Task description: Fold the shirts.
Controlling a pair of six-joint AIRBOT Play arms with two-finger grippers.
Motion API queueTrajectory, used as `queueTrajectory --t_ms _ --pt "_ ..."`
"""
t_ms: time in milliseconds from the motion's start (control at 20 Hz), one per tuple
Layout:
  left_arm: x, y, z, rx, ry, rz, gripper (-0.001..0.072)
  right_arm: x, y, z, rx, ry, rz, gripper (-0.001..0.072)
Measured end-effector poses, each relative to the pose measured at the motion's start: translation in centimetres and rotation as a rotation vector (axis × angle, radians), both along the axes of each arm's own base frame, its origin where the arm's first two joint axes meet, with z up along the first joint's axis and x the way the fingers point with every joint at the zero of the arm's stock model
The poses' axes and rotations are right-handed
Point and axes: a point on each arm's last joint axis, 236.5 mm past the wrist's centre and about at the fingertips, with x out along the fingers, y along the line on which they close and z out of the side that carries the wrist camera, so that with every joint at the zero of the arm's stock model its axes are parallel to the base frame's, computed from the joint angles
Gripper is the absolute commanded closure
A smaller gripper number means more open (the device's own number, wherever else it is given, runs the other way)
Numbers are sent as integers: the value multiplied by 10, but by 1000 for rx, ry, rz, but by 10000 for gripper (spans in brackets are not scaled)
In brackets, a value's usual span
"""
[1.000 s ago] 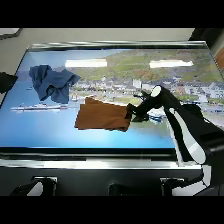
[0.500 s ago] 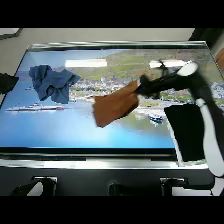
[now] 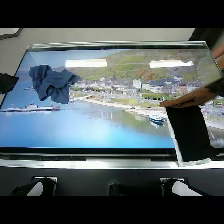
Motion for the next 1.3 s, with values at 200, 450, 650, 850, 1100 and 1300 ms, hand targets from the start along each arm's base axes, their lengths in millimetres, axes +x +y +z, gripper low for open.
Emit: queueTrajectory --t_ms 200,450,650,850,1100,1300 --pt "0 0 0 1 -1 -1 676 -52 -40 3 -34 116 -179 678" --pt "0 -1 1 -1 -2 -2 676 -124 -67 -29 -132 357 -342 678" --pt "0 -6 1 -8 -4 -14 675 -186 -51 -99 -94 628 -364 664" --pt "0 -17 2 -14 -5 -41 676 -225 -40 -149 -83 787 -352 11" --pt "9 -19 30 23 -98 -33 679 -200 -96 -119 -359 606 -273 24" --pt "24 9 31 242 -72 56 679 -93 -120 -15 -716 149 -163 30"
